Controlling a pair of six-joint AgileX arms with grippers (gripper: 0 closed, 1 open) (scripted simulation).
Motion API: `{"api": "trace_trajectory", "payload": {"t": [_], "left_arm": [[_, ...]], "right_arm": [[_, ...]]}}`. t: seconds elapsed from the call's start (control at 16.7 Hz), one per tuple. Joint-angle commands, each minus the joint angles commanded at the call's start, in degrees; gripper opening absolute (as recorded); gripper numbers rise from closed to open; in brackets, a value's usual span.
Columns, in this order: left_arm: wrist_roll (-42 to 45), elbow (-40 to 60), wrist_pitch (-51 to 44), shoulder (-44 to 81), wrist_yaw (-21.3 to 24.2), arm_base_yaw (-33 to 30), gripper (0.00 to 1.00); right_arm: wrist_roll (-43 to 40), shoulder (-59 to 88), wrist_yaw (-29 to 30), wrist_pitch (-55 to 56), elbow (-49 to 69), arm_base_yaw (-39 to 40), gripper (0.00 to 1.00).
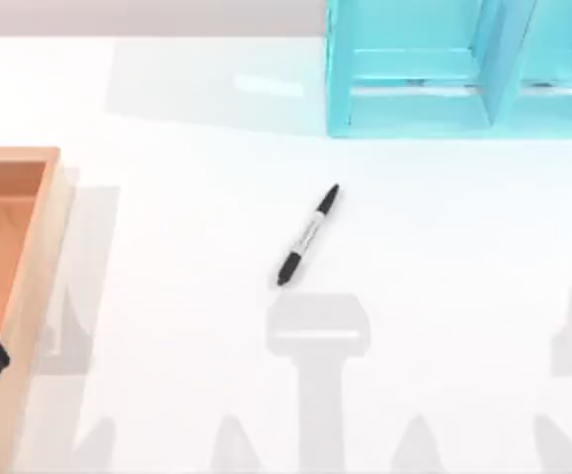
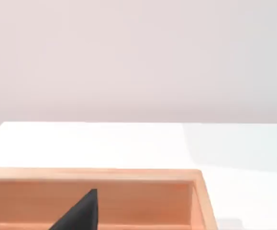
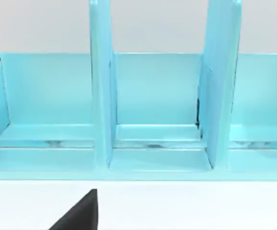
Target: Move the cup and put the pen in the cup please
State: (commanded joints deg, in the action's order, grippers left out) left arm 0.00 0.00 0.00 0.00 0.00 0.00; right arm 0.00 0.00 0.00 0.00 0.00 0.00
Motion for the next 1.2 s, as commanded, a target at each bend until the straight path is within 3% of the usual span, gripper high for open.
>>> {"api": "trace_trajectory", "payload": {"t": [0.24,0.48,1.2], "left_arm": [[0.4,1.8,-1.7,1.8,0.1,0.2,1.00],[2.1,12.0,-10.8,12.7,0.4,1.6,1.00],[10.6,65.6,-57.0,77.8,-0.3,9.9,1.00]], "right_arm": [[0.0,0.0,0.0,0.0,0.0,0.0,1.00],[0.0,0.0,0.0,0.0,0.0,0.0,1.00],[0.0,0.0,0.0,0.0,0.0,0.0,1.00]]}}
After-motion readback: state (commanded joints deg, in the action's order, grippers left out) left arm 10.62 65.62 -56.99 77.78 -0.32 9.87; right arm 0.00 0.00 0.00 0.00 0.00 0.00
